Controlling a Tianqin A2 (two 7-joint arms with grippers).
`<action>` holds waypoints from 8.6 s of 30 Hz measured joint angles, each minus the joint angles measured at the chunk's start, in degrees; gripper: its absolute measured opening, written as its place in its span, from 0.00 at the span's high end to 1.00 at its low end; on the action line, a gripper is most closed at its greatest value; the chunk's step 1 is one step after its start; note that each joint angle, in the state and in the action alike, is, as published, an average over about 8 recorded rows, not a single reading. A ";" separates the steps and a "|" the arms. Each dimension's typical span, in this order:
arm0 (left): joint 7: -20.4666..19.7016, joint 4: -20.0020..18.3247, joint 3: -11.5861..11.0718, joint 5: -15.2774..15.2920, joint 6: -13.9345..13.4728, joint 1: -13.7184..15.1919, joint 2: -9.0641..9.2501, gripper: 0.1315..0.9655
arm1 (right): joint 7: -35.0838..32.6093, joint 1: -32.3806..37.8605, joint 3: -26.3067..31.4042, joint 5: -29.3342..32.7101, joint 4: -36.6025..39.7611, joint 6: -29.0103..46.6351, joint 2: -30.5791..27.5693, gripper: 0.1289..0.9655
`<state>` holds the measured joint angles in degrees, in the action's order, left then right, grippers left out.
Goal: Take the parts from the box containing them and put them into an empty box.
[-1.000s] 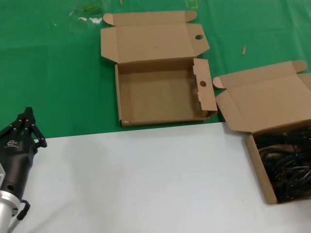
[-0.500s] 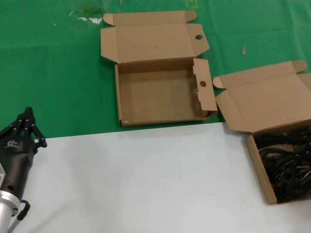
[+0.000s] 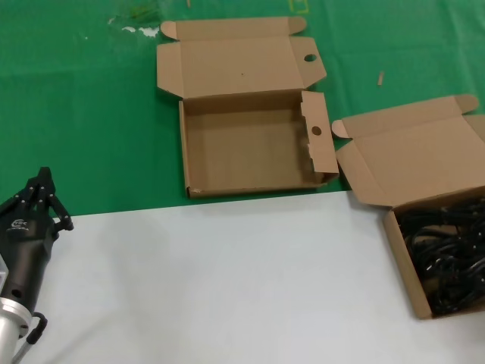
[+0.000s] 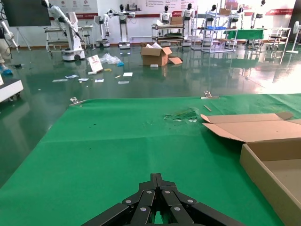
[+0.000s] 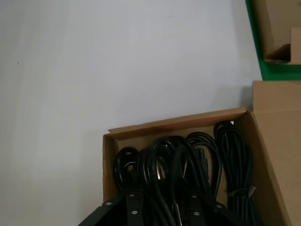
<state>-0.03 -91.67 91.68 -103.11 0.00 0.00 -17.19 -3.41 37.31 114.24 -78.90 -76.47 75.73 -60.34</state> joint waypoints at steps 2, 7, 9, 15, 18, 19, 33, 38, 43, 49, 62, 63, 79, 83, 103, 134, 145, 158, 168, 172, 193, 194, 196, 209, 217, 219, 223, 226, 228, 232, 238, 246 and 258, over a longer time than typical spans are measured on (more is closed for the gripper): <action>0.00 0.00 0.00 0.00 0.00 0.00 0.00 0.99 | 0.42 0.47 0.01 -0.02 -0.20 0.47 0.09 0.72; 0.00 0.00 0.00 0.00 0.00 0.00 0.00 0.99 | 2.46 1.95 0.08 -0.15 -1.63 2.54 -0.01 0.83; 0.00 0.00 0.00 0.00 0.00 0.00 0.00 0.99 | 3.48 2.63 0.12 -0.30 -2.44 3.71 -0.19 0.85; 0.00 0.00 0.00 0.00 0.00 0.00 0.00 0.99 | 6.72 5.47 0.00 -1.73 -5.11 8.34 -0.92 0.91; 0.01 0.00 0.00 0.00 0.00 0.00 0.00 0.99 | 8.26 7.61 0.10 -2.79 -6.33 10.57 -1.13 0.93; 0.01 0.00 0.00 0.00 0.00 0.00 0.00 0.99 | 8.77 8.51 0.25 -3.16 -6.70 11.23 -1.15 0.93; 0.02 0.00 0.00 0.00 0.00 0.00 0.00 0.99 | 15.14 23.17 3.56 -3.21 -9.37 13.06 7.22 0.94; 0.02 0.00 0.00 0.00 0.00 0.00 0.00 0.99 | 16.42 28.81 5.67 -0.33 -7.47 10.89 14.98 0.94; 0.02 0.00 0.00 0.00 0.00 0.00 0.00 0.99 | 15.97 32.78 8.28 3.07 -3.29 7.64 22.46 0.94; 0.02 0.00 0.00 0.00 0.00 0.00 0.00 0.99 | 13.70 34.75 11.42 6.93 3.43 3.07 29.76 0.94; 0.01 0.00 0.00 0.00 0.00 0.00 0.00 0.99 | 1.25 33.92 15.71 11.65 17.50 -7.72 39.15 0.94; 0.01 0.00 0.00 0.00 0.00 0.00 0.00 0.99 | 0.10 33.77 15.90 11.89 18.33 -8.58 39.60 0.94; 0.01 0.00 0.00 0.00 0.00 0.00 0.00 0.99 | -3.42 32.18 15.59 12.11 23.01 -12.65 41.62 0.80; 0.01 0.00 0.00 0.00 0.00 0.00 0.00 0.99 | -0.29 30.48 14.19 11.23 18.58 -12.05 39.38 0.72; 0.01 0.00 0.00 0.00 0.00 0.00 0.00 0.98 | 18.40 11.01 3.39 4.21 -7.58 -16.74 26.68 0.29; 0.02 0.00 0.00 -0.01 0.00 0.00 0.00 0.56 | 13.16 -6.04 -5.76 -5.80 -10.30 -37.48 32.46 0.00; 0.02 0.00 0.00 -0.01 0.00 0.00 0.00 0.26 | 10.97 -13.07 -9.54 -9.94 -11.40 -46.10 34.86 0.00; 0.04 0.00 0.00 -0.02 0.00 0.00 0.00 0.08 | 8.35 -21.49 -14.05 -14.87 -12.71 -56.33 37.74 0.00; 0.04 0.00 0.00 -0.02 0.00 0.00 0.00 0.01 | 6.34 -27.91 -17.52 -18.69 -13.73 -64.24 39.94 0.00; 0.04 0.00 0.00 -0.02 0.00 0.00 0.00 0.00 | 5.52 -30.55 -18.93 -20.24 -14.14 -67.45 40.84 0.00; 0.02 0.00 0.00 -0.02 0.00 0.00 0.00 0.00 | 3.92 -35.69 -21.70 -23.27 -14.94 -73.74 42.60 0.00; 0.02 0.00 0.00 -0.02 0.00 0.00 0.00 0.00 | 3.92 -35.69 -21.70 -23.27 -14.94 -73.75 42.60 0.00; 0.02 0.00 0.00 -0.02 0.00 0.00 0.00 0.00 | 3.92 -35.69 -21.70 -23.27 -14.94 -73.75 42.60 0.00; 0.04 0.00 0.00 -0.02 0.00 0.00 0.00 0.00 | 3.92 -35.69 -21.70 -23.27 -14.94 -73.75 42.60 0.00; 0.04 0.00 0.00 -0.02 0.00 0.00 0.00 0.00 | 3.92 -35.69 -21.70 -23.27 -14.94 -73.74 42.60 0.00; 0.04 0.00 0.00 -0.02 0.00 0.00 0.00 0.00 | 3.92 -35.69 -21.70 -23.27 -14.94 -73.74 42.60 0.00; 0.04 0.00 0.00 -0.02 0.00 0.00 0.00 0.00 | 3.92 -35.69 -21.70 -23.27 -14.94 -73.74 42.60 0.00; 0.04 0.00 0.00 -0.02 0.00 0.00 0.00 0.00 | 3.92 -35.69 -21.70 -23.27 -14.94 -73.74 42.60 0.00; 0.04 0.00 0.00 -0.02 0.00 0.00 0.00 0.00 | 3.92 -35.69 -21.70 -23.27 -14.94 -73.74 42.60 0.00; 0.04 0.00 0.00 -0.02 0.00 0.00 0.00 0.00 | 3.92 -35.69 -21.70 -23.27 -14.94 -73.74 42.60 0.00; 0.04 0.00 0.00 -0.02 0.00 0.00 0.00 0.00 | 3.92 -35.69 -21.70 -23.27 -14.94 -73.74 42.60 0.00; 0.03 0.00 0.00 -0.02 0.00 0.00 0.00 0.00 | 3.92 -35.69 -21.70 -23.27 -14.94 -73.74 42.60 0.00; 0.03 0.00 0.00 -0.02 0.00 0.00 0.00 0.00 | 3.92 -35.69 -21.70 -23.27 -14.94 -73.74 42.60 0.00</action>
<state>0.00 -91.67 91.67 -103.13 0.00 0.00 -17.19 0.51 1.62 92.55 -102.18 -91.42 1.98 -17.74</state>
